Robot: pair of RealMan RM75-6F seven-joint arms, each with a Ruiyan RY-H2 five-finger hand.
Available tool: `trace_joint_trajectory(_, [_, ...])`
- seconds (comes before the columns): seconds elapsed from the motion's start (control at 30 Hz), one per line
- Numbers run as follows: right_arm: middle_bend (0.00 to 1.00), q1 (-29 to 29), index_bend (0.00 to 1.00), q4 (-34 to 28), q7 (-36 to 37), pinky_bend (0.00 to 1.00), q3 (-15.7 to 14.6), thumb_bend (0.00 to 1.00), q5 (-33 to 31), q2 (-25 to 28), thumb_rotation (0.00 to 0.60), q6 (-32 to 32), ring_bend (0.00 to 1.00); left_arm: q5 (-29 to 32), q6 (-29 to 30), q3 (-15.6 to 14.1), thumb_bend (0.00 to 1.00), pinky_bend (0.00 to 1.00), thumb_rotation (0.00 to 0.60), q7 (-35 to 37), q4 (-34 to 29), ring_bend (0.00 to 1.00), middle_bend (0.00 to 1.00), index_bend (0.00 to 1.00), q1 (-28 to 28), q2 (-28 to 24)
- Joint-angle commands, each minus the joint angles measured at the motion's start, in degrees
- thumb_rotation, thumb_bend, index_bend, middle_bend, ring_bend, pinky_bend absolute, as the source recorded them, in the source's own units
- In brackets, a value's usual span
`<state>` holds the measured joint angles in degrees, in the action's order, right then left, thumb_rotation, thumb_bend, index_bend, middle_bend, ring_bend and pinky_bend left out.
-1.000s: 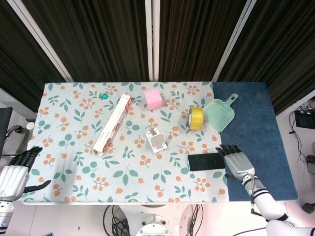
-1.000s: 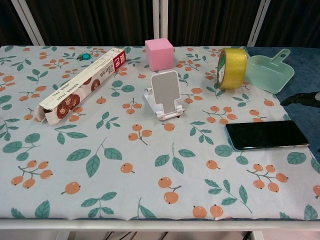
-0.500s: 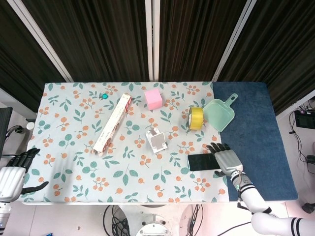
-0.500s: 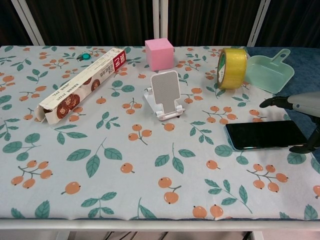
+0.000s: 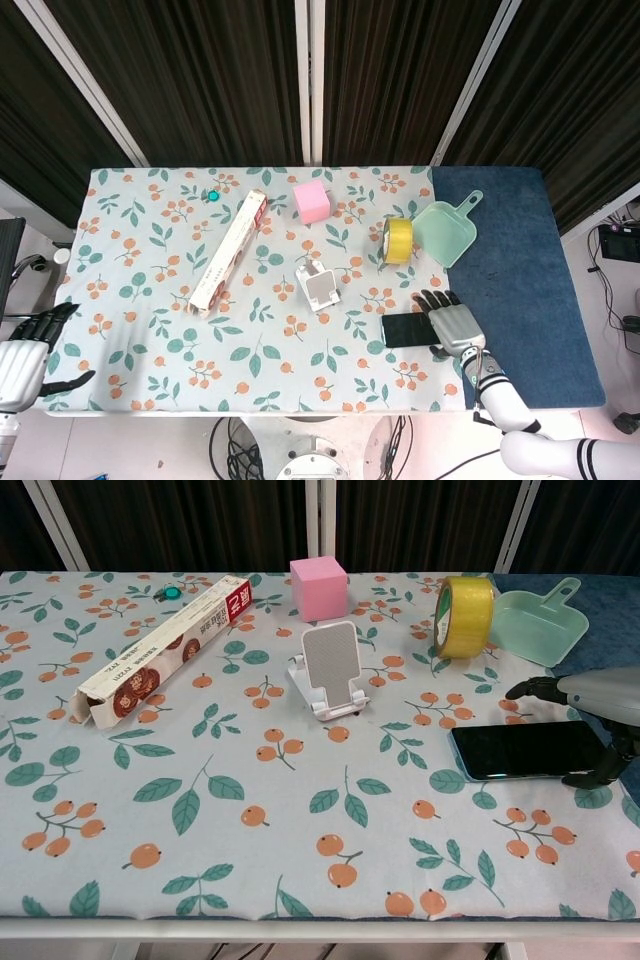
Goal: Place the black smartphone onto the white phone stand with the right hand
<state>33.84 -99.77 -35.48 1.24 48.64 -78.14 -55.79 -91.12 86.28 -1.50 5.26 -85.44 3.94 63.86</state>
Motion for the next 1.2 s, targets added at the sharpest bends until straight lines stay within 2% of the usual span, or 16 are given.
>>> trace_joint_trajectory(0.03, [0.00, 0.05, 0.14, 0.01, 0.20, 0.00, -0.11, 0.18, 0.07, -0.16, 0.600, -0.24, 0.00, 0.11, -0.05, 0.03, 0.06, 0.22, 0.486, 0.16, 0.04, 0.15, 0.12, 0.11, -0.01, -0.05])
trace_joint_trajectory(0.17, [0.00, 0.18, 0.22, 0.25, 0.49, 0.00, -0.42, 0.18, 0.36, -0.46, 0.600, -0.65, 0.00, 0.10, -0.50, -0.10, 0.06, 0.22, 0.484, 0.91, 0.02, 0.15, 0.12, 0.11, 0.13, -0.01])
trace_joint_trajectory(0.43, [0.00, 0.36, 0.25, 0.46, 0.91, 0.00, -0.79, 0.18, 0.85, -0.87, 0.600, -1.30, 0.00, 0.19, -0.66, -0.11, 0.06, 0.22, 0.485, 1.55, 0.37, 0.15, 0.12, 0.11, 0.16, 0.14])
trace_joint_trajectory(0.6, [0.00, 0.10, 0.33, 0.92, 1.63, 0.00, -0.88, 0.20, 1.71, -1.56, 0.600, -2.21, 0.00, 0.12, -0.77, -0.21, 0.06, 0.22, 0.485, 1.70, 0.54, 0.15, 0.12, 0.11, 0.17, 0.21])
trace_joint_trajectory(0.8, [0.00, -0.40, 0.48, 1.14, 3.36, 0.00, -1.01, 0.45, 3.56, -1.74, 0.600, -2.63, 0.00, 0.26, -1.02, -0.37, 0.06, 0.22, 0.484, 2.32, 0.60, 0.15, 0.12, 0.11, 0.11, 0.16])
trace_joint_trajectory(0.93, [0.06, -0.86, 0.51, 1.30, 4.62, 0.00, -1.16, 0.48, 5.23, -1.54, 0.600, -3.01, 0.00, 0.27, -1.17, -0.51, 0.06, 0.22, 0.487, 2.66, 0.67, 0.15, 0.12, 0.11, 0.06, 0.21])
trace_joint_trajectory(1.0, [0.11, -1.10, 0.51, 1.58, 5.02, 0.00, -1.21, 0.48, 6.21, -1.53, 0.600, -3.45, 0.03, 0.26, -1.26, -0.58, 0.06, 0.22, 0.487, 2.68, 0.75, 0.15, 0.12, 0.11, 0.06, 0.26])
trace_joint_trajectory(1.13, [0.22, -1.45, 0.52, 2.01, 5.14, 0.00, -1.52, 0.48, 7.45, -1.68, 0.600, -3.90, 0.19, 0.45, -1.43, -0.56, 0.06, 0.22, 0.484, 2.47, 0.74, 0.15, 0.12, 0.11, 0.06, 0.34])
trace_joint_trajectory(1.2, [0.26, -1.59, 0.52, 2.04, 5.15, 0.00, -1.60, 0.48, 7.77, -1.72, 0.600, -4.05, 0.24, 0.50, -1.45, -0.53, 0.06, 0.22, 0.484, 2.49, 0.66, 0.15, 0.12, 0.11, 0.05, 0.33])
